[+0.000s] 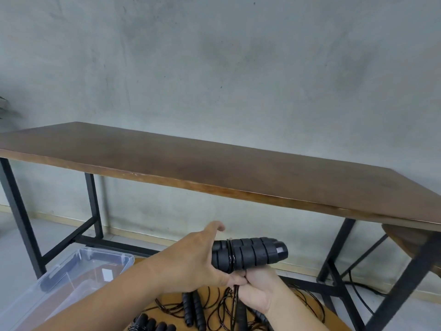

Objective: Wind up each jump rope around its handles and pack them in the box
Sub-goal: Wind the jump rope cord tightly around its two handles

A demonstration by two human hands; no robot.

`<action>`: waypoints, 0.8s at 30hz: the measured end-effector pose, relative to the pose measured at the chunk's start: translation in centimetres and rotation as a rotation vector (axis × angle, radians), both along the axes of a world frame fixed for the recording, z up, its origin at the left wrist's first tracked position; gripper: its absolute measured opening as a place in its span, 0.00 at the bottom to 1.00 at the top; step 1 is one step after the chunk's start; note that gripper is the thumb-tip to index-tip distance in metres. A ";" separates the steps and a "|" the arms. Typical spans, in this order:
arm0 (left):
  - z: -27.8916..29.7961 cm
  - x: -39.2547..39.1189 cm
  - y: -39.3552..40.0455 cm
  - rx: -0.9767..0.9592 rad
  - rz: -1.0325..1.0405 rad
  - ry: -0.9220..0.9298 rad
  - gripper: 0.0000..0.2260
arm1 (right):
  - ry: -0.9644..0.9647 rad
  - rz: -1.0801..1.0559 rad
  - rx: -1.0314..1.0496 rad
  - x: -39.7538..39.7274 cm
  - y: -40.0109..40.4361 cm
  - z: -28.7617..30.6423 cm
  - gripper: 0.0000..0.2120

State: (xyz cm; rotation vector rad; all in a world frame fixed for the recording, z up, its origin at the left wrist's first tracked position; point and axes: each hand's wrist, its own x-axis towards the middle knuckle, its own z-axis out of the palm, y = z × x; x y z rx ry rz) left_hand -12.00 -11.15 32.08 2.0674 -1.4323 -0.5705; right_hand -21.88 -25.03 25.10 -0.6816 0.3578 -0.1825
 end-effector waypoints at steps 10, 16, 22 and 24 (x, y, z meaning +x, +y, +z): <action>-1.2 3.3 -1.4 -0.168 0.026 -0.232 0.19 | 0.303 -0.065 -0.629 -0.7 3.5 1.0 0.15; -2.4 4.7 -2.0 -0.066 0.045 -0.487 0.18 | 0.506 0.109 -1.589 -1.7 4.3 3.9 0.15; -2.5 3.9 -1.6 -0.023 0.001 -0.647 0.20 | 0.533 0.255 -2.062 -1.9 3.9 8.7 0.10; -2.2 3.4 -1.4 -0.030 -0.024 -0.703 0.22 | 0.520 0.309 -2.140 -1.6 3.2 10.3 0.10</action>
